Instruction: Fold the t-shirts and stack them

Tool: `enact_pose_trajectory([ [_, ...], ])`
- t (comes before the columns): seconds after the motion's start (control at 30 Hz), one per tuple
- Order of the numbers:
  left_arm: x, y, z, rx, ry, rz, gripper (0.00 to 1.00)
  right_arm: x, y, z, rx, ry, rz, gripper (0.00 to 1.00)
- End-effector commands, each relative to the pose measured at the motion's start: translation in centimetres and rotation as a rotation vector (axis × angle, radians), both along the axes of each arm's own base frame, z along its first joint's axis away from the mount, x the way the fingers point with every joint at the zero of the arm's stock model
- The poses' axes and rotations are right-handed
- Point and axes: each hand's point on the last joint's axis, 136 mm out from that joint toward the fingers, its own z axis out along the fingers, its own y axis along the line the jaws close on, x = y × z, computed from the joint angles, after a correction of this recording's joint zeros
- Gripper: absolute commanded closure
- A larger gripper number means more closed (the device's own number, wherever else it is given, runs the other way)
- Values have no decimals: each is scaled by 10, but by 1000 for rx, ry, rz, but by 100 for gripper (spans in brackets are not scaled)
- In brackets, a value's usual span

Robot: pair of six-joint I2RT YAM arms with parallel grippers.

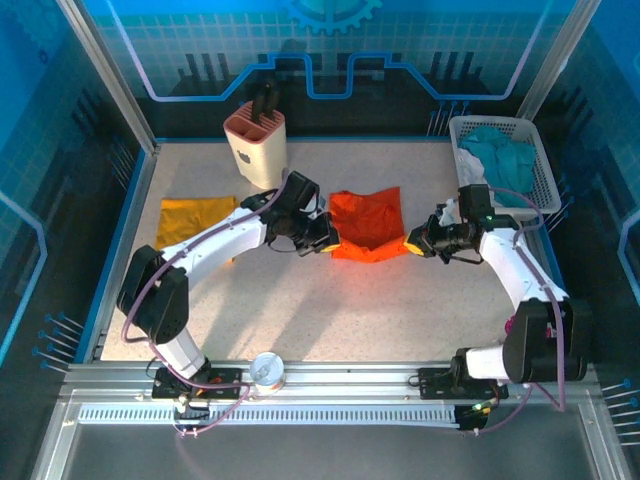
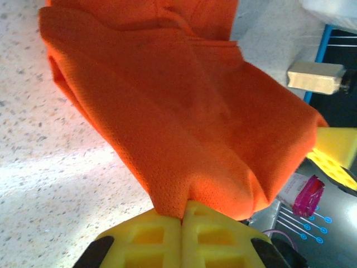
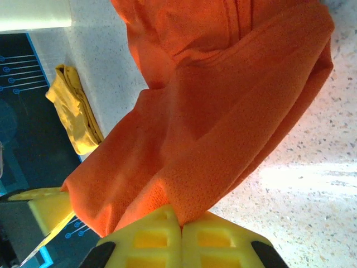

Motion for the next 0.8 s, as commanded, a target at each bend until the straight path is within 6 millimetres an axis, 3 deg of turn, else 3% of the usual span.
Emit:
enact_pose_trajectory([
  [0.0,8,-5,10,-20,-12,-33,100,21,-2,16,31,-46,-9,100],
  [0.53,60,-1,-5,-19,11,16,100,71,-8,11,28,-44,-18,100],
  [0.77,64,-5,3,-42,1,9,100,73,-7,14,30,-48,-9,100],
])
